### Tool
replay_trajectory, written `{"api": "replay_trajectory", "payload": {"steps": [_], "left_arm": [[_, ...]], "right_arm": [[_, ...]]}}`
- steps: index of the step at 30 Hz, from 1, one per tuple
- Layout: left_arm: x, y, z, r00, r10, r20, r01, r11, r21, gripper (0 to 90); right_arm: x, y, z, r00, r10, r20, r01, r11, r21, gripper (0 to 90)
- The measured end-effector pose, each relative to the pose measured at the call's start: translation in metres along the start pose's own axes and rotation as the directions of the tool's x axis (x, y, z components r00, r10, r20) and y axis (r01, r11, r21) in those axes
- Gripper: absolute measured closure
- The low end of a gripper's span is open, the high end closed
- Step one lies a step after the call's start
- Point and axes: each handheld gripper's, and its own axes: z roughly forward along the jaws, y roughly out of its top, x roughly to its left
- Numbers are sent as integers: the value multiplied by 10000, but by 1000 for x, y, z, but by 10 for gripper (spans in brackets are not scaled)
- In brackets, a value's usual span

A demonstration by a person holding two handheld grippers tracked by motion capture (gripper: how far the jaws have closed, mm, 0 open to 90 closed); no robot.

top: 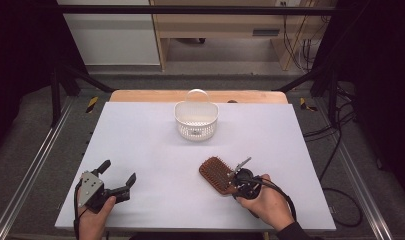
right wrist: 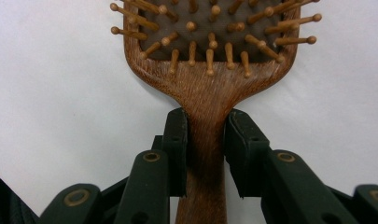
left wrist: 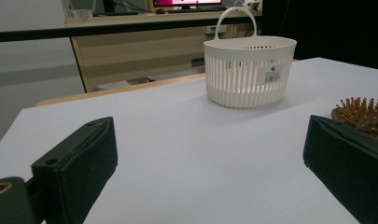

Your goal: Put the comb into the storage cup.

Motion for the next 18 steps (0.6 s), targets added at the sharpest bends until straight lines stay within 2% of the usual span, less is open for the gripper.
{"api": "replay_trajectory", "payload": {"steps": [5,6,13,16,18], "left_arm": [[1,0,-1,10000,-57,-34,57,10000,-39,29],[1,0,-1,10000,-66,-32,66,10000,-43,29],[2,0,-1,10000,-57,-16,56,10000,-53,30],[3,0,-2,9999,-98,-54,97,9999,-54,29],[3,1,-2,9999,-105,-73,105,9999,-71,30]], "right_arm": [[0,2,0,9999,-149,60,148,9998,101,722],[1,1,0,10000,-51,63,50,10000,84,723],[1,-5,-1,9997,-212,108,216,9990,-393,727],[1,-9,-1,9998,-155,78,160,9968,-778,727],[0,-11,-2,9987,-464,232,485,9938,-996,727]]}}
